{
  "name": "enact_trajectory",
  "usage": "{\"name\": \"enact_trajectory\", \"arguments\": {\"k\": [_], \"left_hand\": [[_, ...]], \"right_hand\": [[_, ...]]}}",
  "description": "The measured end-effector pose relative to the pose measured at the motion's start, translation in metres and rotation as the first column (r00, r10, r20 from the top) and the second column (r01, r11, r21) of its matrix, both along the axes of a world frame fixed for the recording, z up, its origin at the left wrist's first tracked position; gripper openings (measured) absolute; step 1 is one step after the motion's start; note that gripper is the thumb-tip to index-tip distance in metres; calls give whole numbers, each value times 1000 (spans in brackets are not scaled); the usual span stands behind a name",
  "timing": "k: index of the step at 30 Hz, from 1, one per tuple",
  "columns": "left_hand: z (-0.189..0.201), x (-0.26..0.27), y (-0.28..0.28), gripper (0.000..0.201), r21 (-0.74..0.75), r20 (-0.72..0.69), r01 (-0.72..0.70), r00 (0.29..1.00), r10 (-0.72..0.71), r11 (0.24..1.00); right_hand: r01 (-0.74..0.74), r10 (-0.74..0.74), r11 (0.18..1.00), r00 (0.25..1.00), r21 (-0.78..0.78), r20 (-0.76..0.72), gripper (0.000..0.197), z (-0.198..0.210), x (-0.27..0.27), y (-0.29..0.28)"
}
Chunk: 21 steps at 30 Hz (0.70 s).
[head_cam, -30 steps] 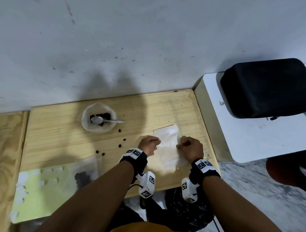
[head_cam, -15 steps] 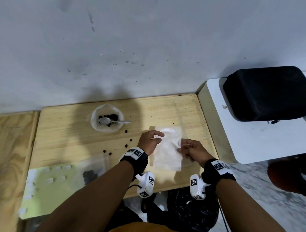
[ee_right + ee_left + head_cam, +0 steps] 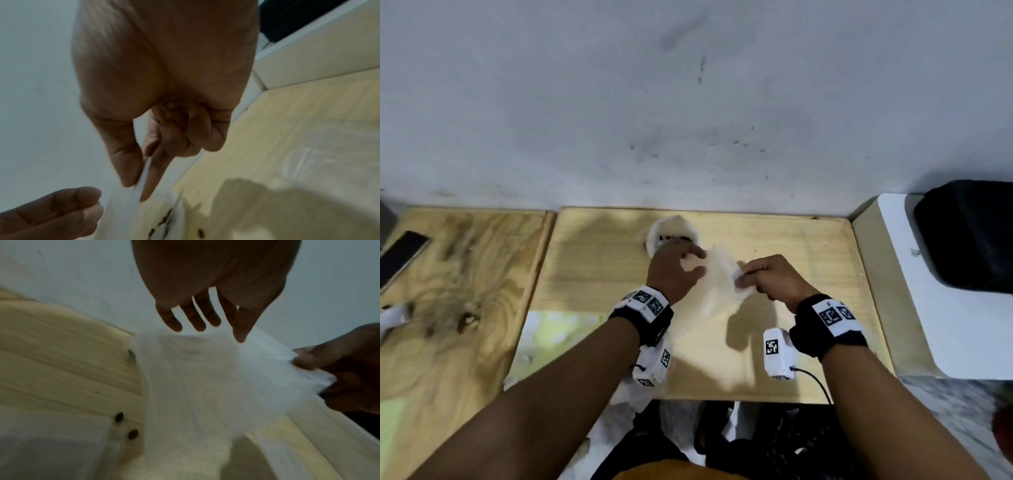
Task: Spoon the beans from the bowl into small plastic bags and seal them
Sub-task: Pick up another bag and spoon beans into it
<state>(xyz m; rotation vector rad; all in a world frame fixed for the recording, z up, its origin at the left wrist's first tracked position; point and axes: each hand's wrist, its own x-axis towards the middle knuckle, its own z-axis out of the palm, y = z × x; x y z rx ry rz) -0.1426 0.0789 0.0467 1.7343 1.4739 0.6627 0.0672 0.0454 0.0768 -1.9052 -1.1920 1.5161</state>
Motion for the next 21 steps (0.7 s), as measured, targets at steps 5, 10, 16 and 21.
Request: {"name": "enact_trajectory", "arguments": {"k": [5,10,16,21], "left_hand": [[26,-29,3,37,-76,77,-118,989,123,990],[41,-50,5,42,-173,198,-144,964,177,974],[60,-69,14,37,-212,247,-136,951,188,968],[64,-79,16,43,-289,345,-98,917,199,952]], "right_hand": [[-37,57,987,990,158,-126,6,25,-53,15],[-110,144,973,976,202,-162,25,37,-96,29],[-183,207,966,971,184,-122,19,37,-116,40],[-191,216,962,970,195,-114,7,45,-115,45]]}}
